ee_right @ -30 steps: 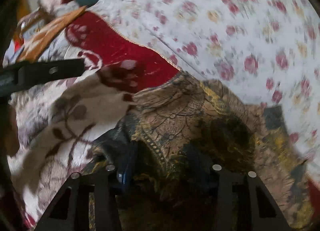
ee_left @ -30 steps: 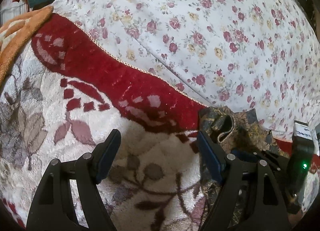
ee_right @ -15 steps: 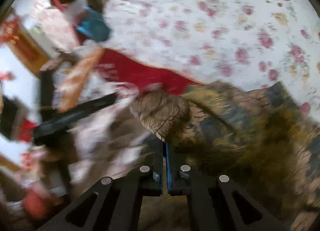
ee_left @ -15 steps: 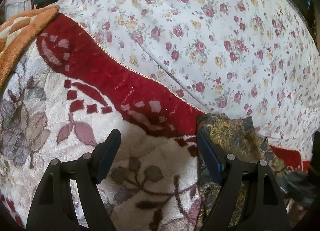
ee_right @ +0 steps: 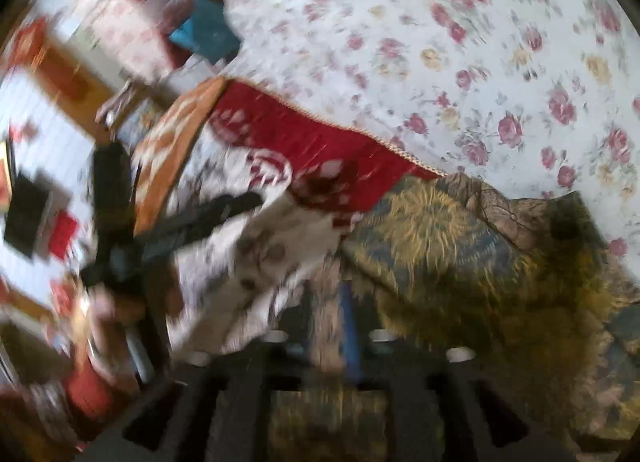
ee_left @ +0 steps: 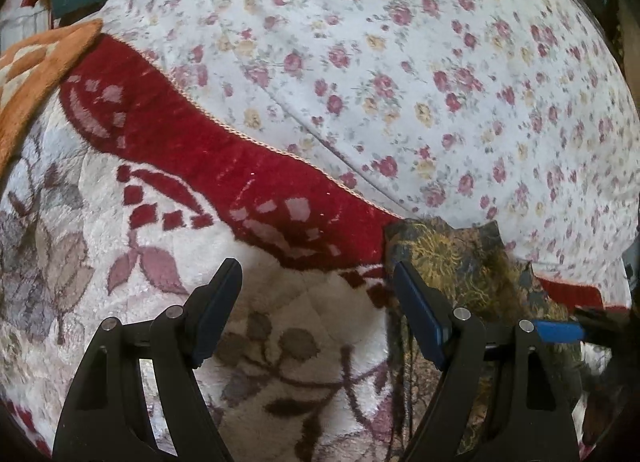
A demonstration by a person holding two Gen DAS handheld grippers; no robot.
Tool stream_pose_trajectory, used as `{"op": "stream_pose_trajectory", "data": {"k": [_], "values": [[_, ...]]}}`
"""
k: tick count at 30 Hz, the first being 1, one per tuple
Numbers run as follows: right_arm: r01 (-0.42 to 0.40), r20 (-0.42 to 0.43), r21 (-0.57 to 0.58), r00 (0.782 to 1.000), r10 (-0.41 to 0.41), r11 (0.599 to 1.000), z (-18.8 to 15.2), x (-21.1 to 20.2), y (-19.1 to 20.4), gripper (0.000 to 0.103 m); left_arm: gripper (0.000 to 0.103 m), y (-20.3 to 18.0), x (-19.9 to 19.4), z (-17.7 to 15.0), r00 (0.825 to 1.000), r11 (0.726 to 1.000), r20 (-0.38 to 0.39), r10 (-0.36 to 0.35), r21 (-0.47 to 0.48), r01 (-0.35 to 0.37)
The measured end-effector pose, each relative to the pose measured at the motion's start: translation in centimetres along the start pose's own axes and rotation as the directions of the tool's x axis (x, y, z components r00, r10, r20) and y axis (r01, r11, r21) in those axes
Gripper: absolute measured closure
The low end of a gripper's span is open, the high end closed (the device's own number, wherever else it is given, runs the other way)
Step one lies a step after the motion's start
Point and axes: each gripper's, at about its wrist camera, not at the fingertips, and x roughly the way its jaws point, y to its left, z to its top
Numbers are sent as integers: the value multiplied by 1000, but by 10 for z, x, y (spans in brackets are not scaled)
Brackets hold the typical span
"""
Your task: Fold small clothes
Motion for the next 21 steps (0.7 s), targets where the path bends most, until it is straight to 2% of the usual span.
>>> {"op": "stream_pose_trajectory", "data": {"k": [1,2,3,5,6,7,8,9,11,13,16,19,21], "values": [[15,8,-52,1000,-14,999,-12,-4,13,24,24,-2,0,-1,1000,1000,1,1,6,-1],[23,11,-127,1000,-22,992,-28,-5,27,19,24,-4,-1,-2,1000,1000,1,4,13,-4],[53,-2,-180,999,-54,982,-38,-4,37,19,24,-5,-1,-3,1000,1000,2,6,17,-6],[165,-29,-271,983,-180,948,-56,9,47,20,24,-6,-2,-4,1000,1000,3,12,20,-12],[193,-46,-293,975,-215,936,-62,17,46,23,24,-6,-2,-5,1000,1000,2,15,18,-15],[198,-93,-301,967,-235,933,-68,26,40,42,24,-5,-1,-6,1000,1000,0,17,13,-17],[201,-136,-291,959,-248,935,-70,34,34,71,24,-3,-1,-5,1000,1000,-2,16,8,-16],[211,-153,-265,954,-257,941,-66,38,25,78,24,-1,-1,-5,1000,1000,-2,14,1,-14],[200,-105,-196,969,-224,960,-47,30,9,90,24,2,0,-3,1000,1000,-1,14,-15,-14],[243,-15,-126,969,-247,962,-16,20,-10,91,24,4,3,-1,1000,1000,-3,7,-25,-7],[276,3,74,961,-277,958,32,29,-66,91,24,5,10,-2,1000,1000,-21,12,-26,-13],[324,-36,243,945,-325,914,50,34,-112,89,24,4,14,-3,999,1000,-39,18,-16,-19],[291,13,286,951,-308,913,45,14,-115,86,24,2,14,-3,999,1000,-36,5,-13,-5]]}}
